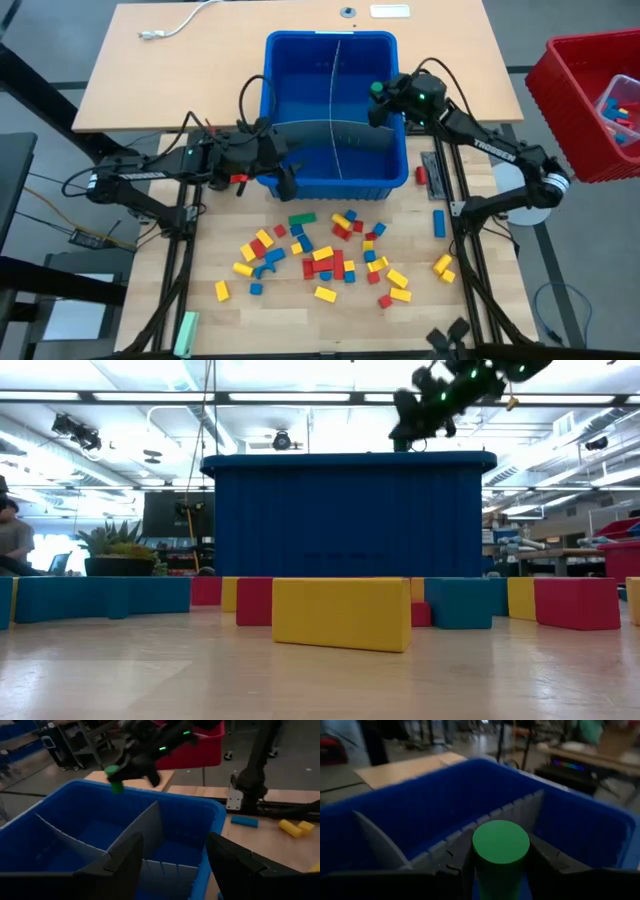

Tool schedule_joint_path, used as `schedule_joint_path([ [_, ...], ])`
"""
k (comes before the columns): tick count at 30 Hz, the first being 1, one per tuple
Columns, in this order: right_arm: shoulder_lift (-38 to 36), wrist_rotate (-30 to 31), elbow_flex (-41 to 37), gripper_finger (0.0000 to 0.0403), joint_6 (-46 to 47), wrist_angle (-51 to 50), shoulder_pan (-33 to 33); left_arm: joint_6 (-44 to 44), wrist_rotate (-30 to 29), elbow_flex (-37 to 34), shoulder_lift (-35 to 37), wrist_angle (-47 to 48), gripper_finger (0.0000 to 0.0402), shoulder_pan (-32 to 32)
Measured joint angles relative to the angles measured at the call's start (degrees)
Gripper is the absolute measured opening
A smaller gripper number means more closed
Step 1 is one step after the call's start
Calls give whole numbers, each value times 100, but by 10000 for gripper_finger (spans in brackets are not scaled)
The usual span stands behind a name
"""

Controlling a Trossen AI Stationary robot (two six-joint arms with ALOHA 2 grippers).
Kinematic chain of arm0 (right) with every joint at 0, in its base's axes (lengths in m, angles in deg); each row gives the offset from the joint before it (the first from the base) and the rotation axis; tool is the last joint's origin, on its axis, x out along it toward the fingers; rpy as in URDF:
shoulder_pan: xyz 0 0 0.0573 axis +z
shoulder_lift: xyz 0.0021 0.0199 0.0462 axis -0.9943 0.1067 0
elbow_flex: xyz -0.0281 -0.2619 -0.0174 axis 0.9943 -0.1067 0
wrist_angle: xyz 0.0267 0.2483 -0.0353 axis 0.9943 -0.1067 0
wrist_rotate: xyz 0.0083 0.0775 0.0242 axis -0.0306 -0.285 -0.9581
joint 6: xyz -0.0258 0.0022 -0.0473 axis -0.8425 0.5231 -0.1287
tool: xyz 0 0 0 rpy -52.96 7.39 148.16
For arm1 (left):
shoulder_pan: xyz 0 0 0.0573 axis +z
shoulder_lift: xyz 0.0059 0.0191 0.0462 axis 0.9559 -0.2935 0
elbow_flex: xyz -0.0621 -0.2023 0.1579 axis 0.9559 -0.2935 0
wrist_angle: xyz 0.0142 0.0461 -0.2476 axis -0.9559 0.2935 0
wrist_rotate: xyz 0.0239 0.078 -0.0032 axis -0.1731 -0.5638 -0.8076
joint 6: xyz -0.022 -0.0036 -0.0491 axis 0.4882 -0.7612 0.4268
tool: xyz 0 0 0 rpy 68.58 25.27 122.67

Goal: Sort blocks
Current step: Put the green block with the other green blocks into the blue bin

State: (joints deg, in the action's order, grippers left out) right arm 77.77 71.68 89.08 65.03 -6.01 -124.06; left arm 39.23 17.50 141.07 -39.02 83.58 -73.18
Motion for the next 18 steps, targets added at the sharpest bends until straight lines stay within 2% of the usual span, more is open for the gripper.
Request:
schedule_joint_path([
  [5,406,9,0,147,229,1,-293,12,88,0,-2,3,223,-110],
  [10,547,50,-2,184,480,13,-365,29,94,0,-2,55,223,-179],
  [14,465,48,-2,222,422,-10,-345,154,138,0,-3,294,223,-226],
  [18,56,-1,-2,250,293,-111,-243,254,137,0,-4,480,223,-350],
])
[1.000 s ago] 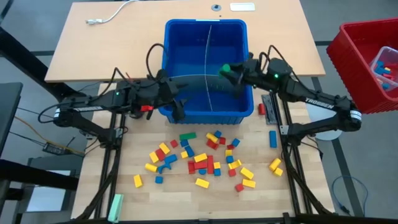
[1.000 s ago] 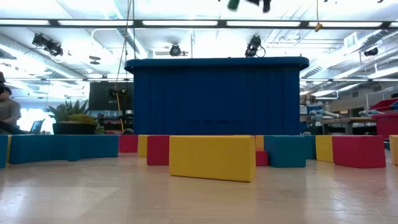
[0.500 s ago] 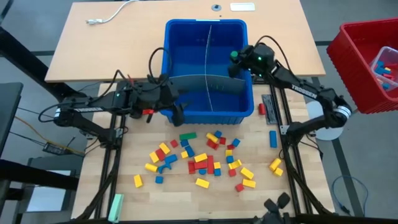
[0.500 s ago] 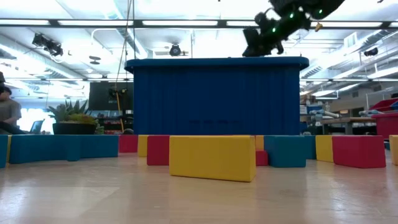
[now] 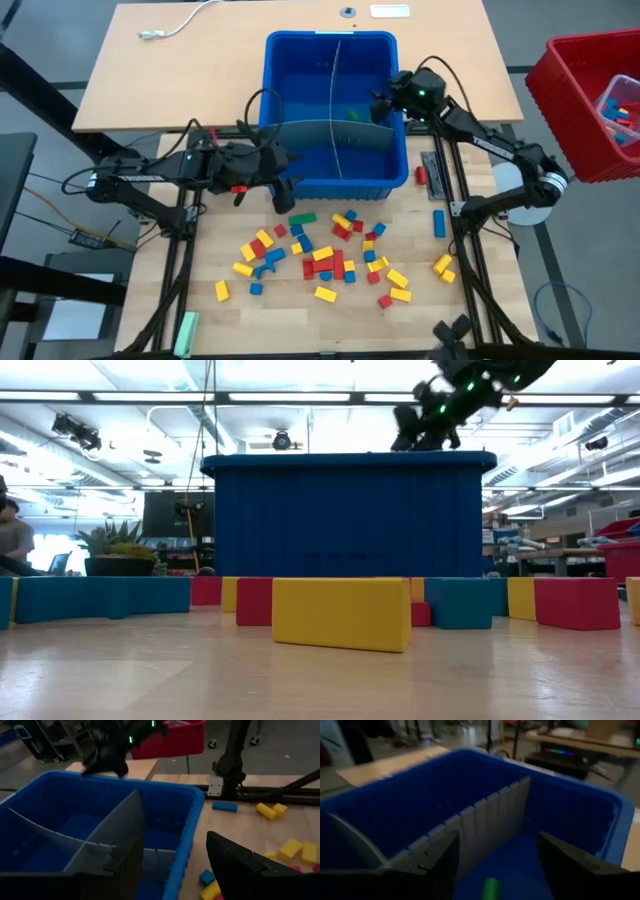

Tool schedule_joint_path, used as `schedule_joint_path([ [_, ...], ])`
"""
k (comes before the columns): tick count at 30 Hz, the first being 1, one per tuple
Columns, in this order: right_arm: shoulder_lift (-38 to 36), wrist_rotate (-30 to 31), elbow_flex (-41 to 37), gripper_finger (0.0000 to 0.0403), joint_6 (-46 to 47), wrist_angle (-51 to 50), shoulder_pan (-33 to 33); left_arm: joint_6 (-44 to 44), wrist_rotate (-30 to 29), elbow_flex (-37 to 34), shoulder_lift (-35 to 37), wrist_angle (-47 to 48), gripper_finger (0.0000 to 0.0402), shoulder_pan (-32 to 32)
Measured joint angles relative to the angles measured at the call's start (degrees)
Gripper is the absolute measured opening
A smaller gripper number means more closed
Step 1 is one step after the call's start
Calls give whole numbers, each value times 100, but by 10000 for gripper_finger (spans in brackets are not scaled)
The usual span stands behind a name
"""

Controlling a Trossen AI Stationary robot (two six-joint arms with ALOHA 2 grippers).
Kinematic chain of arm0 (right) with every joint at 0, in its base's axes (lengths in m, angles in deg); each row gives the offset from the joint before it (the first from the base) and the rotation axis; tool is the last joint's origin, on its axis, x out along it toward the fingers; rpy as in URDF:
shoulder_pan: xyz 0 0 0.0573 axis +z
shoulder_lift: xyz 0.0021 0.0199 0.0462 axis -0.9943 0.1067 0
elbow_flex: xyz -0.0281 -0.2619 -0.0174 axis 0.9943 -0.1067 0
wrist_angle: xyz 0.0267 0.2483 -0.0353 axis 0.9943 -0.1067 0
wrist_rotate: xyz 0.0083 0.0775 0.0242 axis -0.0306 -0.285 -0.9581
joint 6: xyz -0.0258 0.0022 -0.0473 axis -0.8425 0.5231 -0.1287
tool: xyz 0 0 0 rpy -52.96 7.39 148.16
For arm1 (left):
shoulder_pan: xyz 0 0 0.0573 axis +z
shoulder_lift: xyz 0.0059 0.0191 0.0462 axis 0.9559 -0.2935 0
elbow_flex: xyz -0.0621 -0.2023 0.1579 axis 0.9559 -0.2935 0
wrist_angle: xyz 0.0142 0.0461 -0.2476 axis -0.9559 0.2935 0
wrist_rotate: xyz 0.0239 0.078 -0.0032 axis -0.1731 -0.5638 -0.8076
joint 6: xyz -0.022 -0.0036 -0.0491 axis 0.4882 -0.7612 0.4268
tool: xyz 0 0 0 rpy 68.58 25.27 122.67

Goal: Sort blocks
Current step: Put the green block with the other green blocks into the blue bin

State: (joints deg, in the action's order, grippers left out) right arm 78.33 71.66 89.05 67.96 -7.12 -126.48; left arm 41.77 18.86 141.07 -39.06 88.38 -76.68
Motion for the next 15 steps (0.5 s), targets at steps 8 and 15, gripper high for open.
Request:
schedule_joint_path([
  [8,-1038,-1748,0,258,-9,-922,614,868,2,-459,8,733,223,-368],
  [15,-1148,-2333,0,243,121,-1333,1155,1576,525,-1784,3,129,223,-583],
])
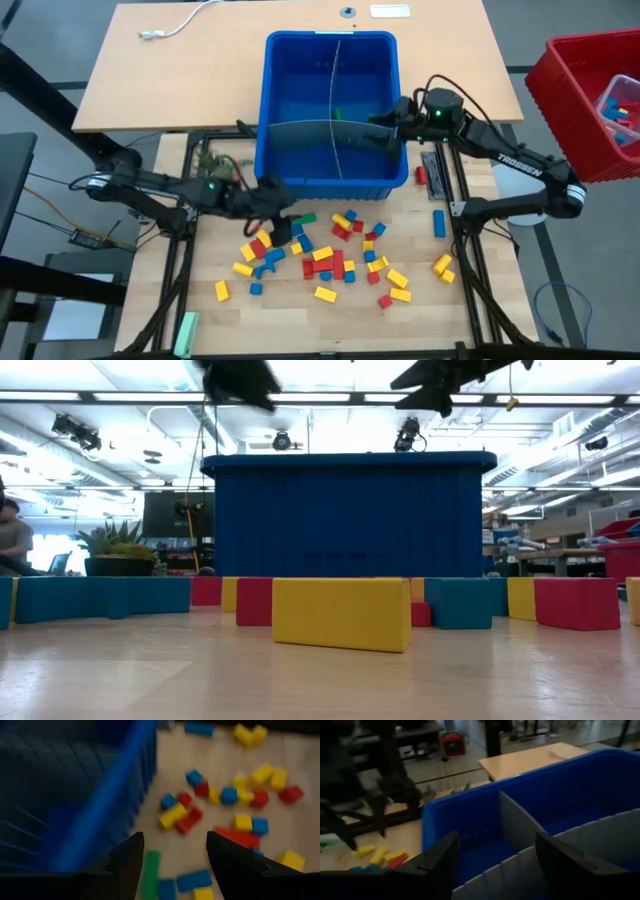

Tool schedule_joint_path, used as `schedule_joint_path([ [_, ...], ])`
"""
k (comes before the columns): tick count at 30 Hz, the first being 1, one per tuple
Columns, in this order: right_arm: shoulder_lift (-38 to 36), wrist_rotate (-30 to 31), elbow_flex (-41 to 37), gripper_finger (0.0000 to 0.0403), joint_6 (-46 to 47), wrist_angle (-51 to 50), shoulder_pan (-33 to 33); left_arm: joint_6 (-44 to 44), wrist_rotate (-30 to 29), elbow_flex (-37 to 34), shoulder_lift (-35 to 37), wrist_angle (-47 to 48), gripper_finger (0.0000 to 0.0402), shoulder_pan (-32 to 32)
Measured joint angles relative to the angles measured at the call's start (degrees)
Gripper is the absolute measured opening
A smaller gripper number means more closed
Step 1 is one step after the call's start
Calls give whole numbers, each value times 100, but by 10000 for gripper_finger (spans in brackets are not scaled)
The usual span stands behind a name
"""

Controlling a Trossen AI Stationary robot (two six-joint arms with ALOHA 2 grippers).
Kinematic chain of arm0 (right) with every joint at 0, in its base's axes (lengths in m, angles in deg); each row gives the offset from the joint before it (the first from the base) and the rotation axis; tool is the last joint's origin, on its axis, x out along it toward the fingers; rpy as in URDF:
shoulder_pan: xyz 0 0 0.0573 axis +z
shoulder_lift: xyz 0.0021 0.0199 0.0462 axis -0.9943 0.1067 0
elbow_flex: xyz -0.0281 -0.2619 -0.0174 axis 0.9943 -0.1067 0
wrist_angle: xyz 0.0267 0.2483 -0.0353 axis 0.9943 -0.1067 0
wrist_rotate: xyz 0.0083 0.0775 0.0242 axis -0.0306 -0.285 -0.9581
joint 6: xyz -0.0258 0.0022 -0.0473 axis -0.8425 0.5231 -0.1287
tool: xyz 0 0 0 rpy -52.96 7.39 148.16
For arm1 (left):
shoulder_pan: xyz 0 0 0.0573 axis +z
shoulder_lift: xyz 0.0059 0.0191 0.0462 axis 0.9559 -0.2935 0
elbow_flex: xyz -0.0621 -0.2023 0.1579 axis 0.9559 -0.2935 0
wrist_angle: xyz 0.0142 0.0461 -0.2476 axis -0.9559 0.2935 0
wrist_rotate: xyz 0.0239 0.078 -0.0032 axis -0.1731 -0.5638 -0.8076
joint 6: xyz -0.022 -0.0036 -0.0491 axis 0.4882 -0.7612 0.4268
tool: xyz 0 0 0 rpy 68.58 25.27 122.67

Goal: Sort blocks
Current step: Put the green block with the other green blocks into the blue bin

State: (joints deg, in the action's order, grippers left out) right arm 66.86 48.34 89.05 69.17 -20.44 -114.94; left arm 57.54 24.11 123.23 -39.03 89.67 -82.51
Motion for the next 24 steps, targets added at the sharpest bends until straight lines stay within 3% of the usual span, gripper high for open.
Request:
schedule_joint_path([
  [8,64,46,-2,235,-176,-93,290,591,107,-1480,-3,-1417,223,-242],
  [15,64,46,-2,233,-185,-233,292,327,101,-2409,-115,-2567,223,-246],
  [24,64,46,-2,228,-143,-292,294,-129,-262,-2561,-1156,-2908,223,-100],
])
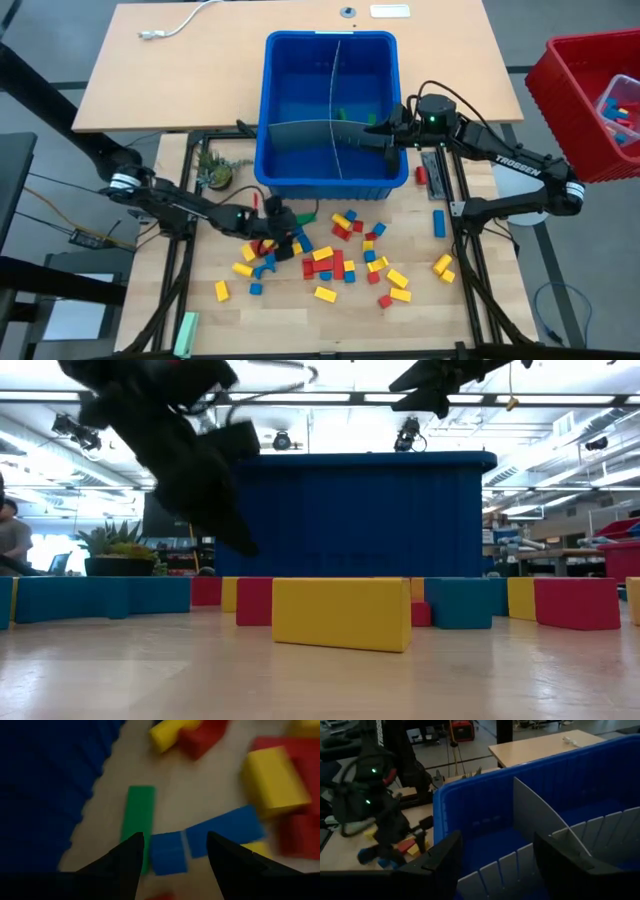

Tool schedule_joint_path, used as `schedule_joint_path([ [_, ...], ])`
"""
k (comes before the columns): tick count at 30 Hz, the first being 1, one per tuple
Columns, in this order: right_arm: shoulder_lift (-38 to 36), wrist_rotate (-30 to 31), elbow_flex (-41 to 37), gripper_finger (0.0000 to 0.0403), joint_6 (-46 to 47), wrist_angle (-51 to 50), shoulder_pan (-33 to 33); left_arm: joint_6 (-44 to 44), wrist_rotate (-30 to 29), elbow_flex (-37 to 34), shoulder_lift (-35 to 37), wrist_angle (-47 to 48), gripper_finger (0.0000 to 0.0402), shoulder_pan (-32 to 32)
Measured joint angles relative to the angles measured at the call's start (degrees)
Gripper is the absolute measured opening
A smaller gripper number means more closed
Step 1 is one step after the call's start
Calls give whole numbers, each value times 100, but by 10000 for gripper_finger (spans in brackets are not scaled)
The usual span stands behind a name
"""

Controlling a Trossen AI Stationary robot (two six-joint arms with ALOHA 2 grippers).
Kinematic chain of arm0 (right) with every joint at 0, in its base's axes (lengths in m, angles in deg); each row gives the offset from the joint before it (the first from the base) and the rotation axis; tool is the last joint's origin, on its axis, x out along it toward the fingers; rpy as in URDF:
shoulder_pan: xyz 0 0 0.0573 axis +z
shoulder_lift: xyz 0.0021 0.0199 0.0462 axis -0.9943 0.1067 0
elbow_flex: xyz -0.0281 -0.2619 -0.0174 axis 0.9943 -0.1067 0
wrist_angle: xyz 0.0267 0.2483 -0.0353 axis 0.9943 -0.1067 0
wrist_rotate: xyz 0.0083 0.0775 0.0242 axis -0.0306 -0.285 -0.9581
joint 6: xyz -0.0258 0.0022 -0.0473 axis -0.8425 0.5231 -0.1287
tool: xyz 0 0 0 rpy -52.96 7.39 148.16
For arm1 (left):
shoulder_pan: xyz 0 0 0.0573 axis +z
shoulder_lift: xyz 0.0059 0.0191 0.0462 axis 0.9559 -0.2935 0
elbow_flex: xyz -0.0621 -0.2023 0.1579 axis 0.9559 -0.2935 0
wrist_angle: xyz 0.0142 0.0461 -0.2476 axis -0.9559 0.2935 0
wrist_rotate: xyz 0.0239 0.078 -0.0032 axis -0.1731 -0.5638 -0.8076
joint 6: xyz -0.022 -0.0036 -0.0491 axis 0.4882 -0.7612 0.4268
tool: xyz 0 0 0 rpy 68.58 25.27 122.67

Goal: Sort blocks
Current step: Put the green block with the other green blocks into the blue bin

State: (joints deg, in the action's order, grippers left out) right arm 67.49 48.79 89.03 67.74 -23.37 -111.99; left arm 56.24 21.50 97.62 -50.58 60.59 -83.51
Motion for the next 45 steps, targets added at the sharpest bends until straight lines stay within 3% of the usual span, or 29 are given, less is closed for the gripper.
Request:
schedule_joint_path([
  [12,0,0,0,226,98,0,0,-435,595,360,-963,-191,222,812],
  [25,2,0,0,226,75,-175,0,-498,1088,379,-1413,-772,222,950],
  [29,2,-1,0,226,74,-184,2,-476,1164,379,-1418,-797,198,952],
  [34,2,0,0,226,67,-223,2,-473,1199,376,-1423,-818,137,950],
  [45,-4,-123,0,226,287,-202,59,-346,1131,823,-1159,-501,135,926],
])
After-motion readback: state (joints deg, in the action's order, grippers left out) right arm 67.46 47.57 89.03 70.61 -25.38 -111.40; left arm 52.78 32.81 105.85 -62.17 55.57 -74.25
